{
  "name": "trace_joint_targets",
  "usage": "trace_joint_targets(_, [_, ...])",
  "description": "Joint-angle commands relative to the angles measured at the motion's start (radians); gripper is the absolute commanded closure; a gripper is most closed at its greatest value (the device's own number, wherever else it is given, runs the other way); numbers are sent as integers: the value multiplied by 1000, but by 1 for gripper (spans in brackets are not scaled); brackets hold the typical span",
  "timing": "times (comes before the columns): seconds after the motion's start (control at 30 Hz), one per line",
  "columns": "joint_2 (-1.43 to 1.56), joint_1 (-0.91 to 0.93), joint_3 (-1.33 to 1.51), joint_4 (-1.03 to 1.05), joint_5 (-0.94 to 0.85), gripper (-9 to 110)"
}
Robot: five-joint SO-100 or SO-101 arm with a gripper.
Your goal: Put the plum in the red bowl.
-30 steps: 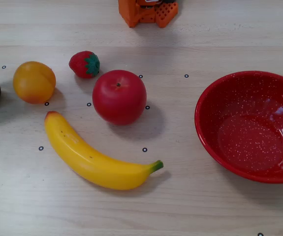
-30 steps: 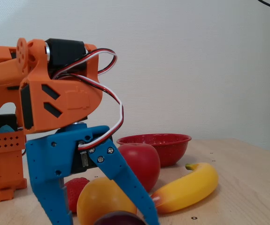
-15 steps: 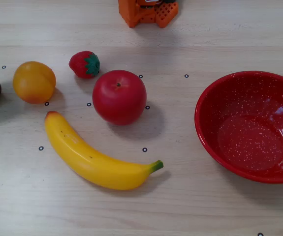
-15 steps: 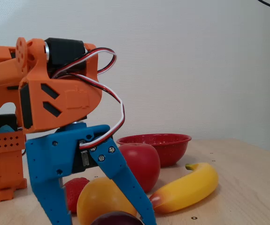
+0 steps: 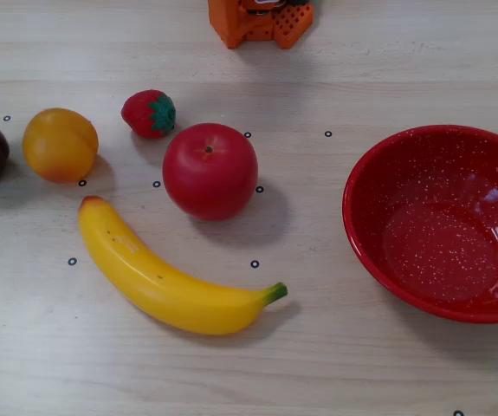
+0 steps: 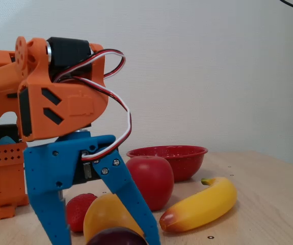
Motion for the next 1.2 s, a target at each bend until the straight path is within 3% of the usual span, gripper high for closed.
trace_joint_targets(0.0, [212, 57, -109, 58, -55, 101])
trace_joint_targets(0.6, [653, 446, -169, 298, -382, 101])
trace_joint_targets(0.93, [857, 882, -166, 468, -684, 101])
trace_joint_targets(1.17, [954, 1220, -80, 468, -916, 101])
